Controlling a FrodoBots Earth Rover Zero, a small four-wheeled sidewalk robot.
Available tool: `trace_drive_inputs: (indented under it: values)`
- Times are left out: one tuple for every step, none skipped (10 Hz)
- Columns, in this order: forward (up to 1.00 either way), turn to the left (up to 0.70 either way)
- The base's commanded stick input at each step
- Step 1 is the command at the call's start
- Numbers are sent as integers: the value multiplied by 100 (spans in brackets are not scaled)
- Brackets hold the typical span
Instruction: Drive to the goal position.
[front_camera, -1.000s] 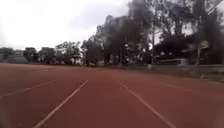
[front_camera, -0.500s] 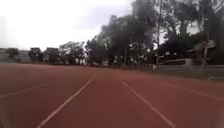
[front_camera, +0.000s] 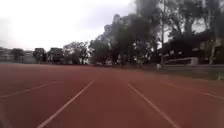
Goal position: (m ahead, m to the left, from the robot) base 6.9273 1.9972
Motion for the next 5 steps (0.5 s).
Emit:
trace_drive_inputs:
  values:
    - [45, 0]
    - [45, 0]
    - [45, 0]
    - [45, 0]
    - [45, 0]
